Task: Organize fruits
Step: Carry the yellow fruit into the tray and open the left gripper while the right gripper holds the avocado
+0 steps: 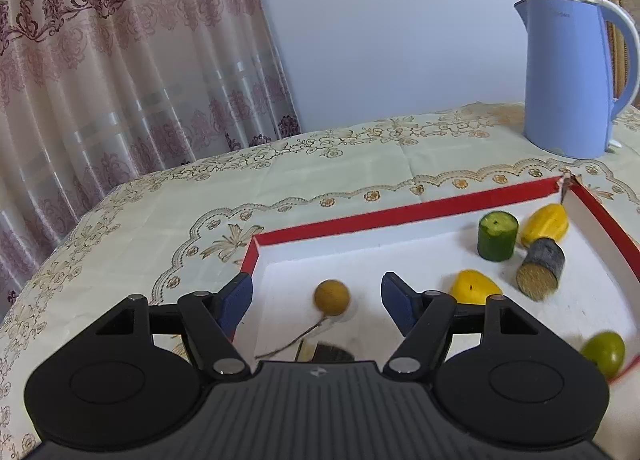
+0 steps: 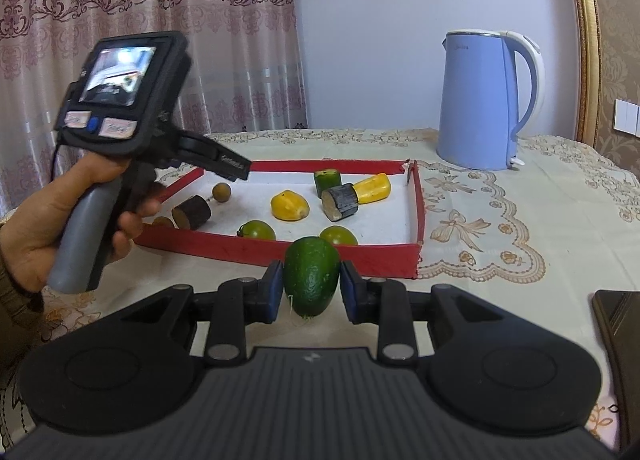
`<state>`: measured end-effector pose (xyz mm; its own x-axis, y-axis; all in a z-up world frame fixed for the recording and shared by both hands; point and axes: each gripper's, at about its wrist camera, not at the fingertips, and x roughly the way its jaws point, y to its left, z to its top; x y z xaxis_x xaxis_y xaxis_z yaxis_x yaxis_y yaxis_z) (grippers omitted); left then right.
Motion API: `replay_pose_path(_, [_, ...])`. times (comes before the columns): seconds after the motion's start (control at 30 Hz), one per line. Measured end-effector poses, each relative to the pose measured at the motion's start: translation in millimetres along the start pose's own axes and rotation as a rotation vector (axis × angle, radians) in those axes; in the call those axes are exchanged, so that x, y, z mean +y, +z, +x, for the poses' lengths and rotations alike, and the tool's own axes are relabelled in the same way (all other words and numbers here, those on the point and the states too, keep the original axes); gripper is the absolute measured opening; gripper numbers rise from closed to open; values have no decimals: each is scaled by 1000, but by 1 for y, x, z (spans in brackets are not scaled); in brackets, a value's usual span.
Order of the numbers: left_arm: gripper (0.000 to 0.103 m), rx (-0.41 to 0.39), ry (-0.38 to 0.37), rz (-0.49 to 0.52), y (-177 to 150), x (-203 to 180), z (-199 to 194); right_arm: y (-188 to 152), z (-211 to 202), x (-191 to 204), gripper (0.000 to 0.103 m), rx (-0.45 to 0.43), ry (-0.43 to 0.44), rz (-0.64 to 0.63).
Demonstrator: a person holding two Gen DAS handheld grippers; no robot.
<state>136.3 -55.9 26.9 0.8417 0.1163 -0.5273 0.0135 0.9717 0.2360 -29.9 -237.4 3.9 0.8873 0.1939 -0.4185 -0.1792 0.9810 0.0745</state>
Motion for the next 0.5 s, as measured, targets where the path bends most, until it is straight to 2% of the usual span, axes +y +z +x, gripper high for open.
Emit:
replay_pose_path(0.3, [74, 57, -46, -107, -27, 27, -26, 12, 1, 3, 29, -21, 14, -15])
replay_pose_path(0.37, [75, 65, -37, -115, -33, 31, -31, 17, 2, 4, 29, -34, 16, -19])
replay_pose_path(0.5, [82, 84, -12, -131, -45, 39, -37, 29, 5, 2, 29, -53, 15, -26])
